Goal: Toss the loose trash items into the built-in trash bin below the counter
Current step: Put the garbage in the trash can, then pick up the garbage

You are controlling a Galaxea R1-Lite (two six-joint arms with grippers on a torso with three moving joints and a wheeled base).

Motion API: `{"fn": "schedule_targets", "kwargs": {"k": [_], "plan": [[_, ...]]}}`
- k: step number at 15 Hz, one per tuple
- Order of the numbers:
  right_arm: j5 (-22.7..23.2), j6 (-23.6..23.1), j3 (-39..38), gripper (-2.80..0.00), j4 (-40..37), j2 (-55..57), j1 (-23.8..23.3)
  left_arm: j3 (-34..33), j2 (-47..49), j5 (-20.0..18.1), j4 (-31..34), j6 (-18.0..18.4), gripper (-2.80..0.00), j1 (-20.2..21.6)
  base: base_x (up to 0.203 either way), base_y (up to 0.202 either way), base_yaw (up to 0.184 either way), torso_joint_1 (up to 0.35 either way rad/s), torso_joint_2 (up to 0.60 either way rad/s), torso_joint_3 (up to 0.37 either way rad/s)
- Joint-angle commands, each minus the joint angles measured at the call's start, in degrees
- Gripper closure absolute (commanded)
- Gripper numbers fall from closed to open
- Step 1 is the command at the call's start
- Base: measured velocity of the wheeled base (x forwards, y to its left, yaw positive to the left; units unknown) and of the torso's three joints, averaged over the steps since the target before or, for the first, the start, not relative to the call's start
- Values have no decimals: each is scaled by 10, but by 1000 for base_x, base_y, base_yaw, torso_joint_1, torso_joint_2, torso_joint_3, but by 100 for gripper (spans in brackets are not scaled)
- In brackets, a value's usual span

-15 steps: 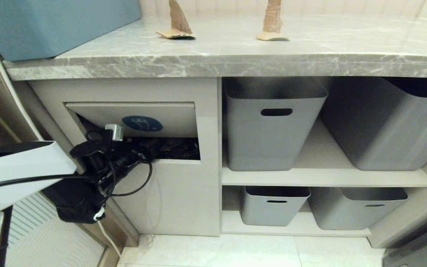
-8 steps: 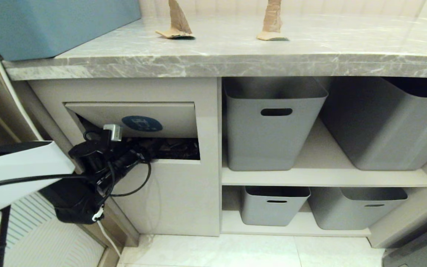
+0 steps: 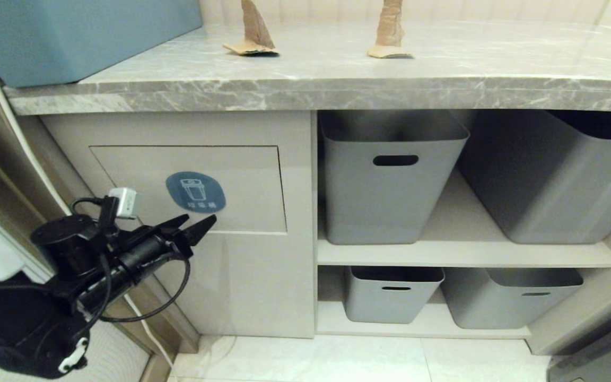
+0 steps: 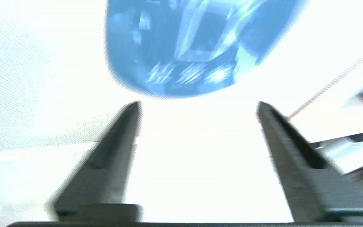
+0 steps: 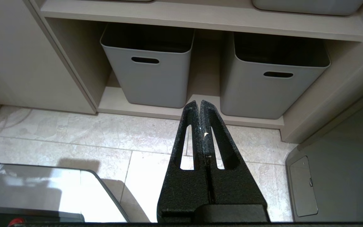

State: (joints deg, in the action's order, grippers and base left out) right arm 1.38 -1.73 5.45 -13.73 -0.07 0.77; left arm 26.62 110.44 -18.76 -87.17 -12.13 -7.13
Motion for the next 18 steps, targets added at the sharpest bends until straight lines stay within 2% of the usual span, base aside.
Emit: {"fn": "schedule_targets", "kwargs": {"k": [1, 5, 7, 10, 13, 16, 17, 18], "plan": [[0, 0, 0, 0, -1, 1, 0, -48, -114, -2, -5, -2, 0, 0, 0, 0, 0, 0, 0, 0], [0, 0, 0, 0, -1, 1, 0, -127, -295, 3, 9, -1, 0, 2, 0, 0, 0, 0, 0, 0], [0, 0, 0, 0, -1, 1, 0, -148, -399, 14, 72, -2, 0, 3, 0, 0, 0, 0, 0, 0], [0, 0, 0, 0, -1, 1, 0, -158, -582, 21, 236, -15, 0, 4, 0, 0, 0, 0, 0, 0], [0, 0, 0, 0, -1, 1, 0, -160, -758, 26, 435, -25, 0, 5, 0, 0, 0, 0, 0, 0], [0, 0, 0, 0, -1, 1, 0, -188, -888, 94, 658, 22, 0, 12, 0, 0, 0, 0, 0, 0], [0, 0, 0, 0, -1, 1, 0, -212, -923, 112, 712, 32, 0, 13, 0, 0, 0, 0, 0, 0], [0, 1, 0, 0, -1, 1, 0, -250, -941, 137, 738, 38, 0, 14, 0, 0, 0, 0, 0, 0]]}}
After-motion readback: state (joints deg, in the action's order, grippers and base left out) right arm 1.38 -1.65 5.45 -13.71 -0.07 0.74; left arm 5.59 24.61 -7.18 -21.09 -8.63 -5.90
